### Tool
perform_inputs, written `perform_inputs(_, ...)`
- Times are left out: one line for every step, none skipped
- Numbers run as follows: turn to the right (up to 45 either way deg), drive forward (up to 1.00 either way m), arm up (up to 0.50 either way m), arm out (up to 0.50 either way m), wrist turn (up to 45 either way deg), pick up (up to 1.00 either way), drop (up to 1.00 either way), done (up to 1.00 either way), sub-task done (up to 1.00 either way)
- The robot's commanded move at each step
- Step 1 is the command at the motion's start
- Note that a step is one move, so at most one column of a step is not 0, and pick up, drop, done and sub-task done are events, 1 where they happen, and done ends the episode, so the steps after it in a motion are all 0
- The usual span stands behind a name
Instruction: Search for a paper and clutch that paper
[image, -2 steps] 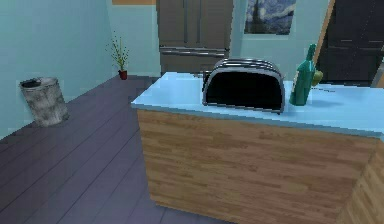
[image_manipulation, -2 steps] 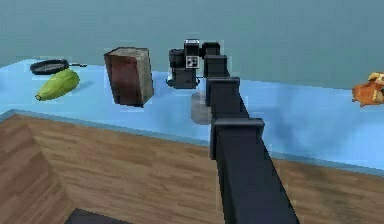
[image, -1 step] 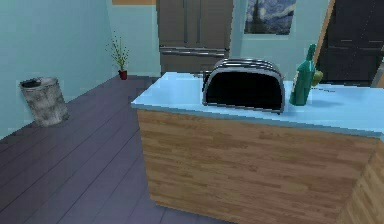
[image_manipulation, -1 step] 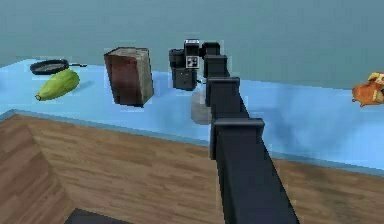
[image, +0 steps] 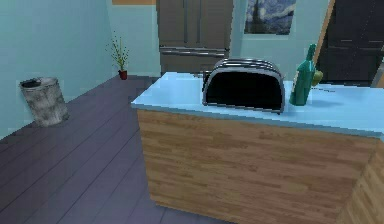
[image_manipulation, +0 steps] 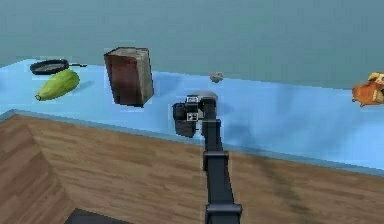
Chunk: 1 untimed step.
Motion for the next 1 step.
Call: perform_inputs(0.0, 0.0, 0.0, 0.0, 0.0, 1.0, 0.0, 0.0, 0.0)
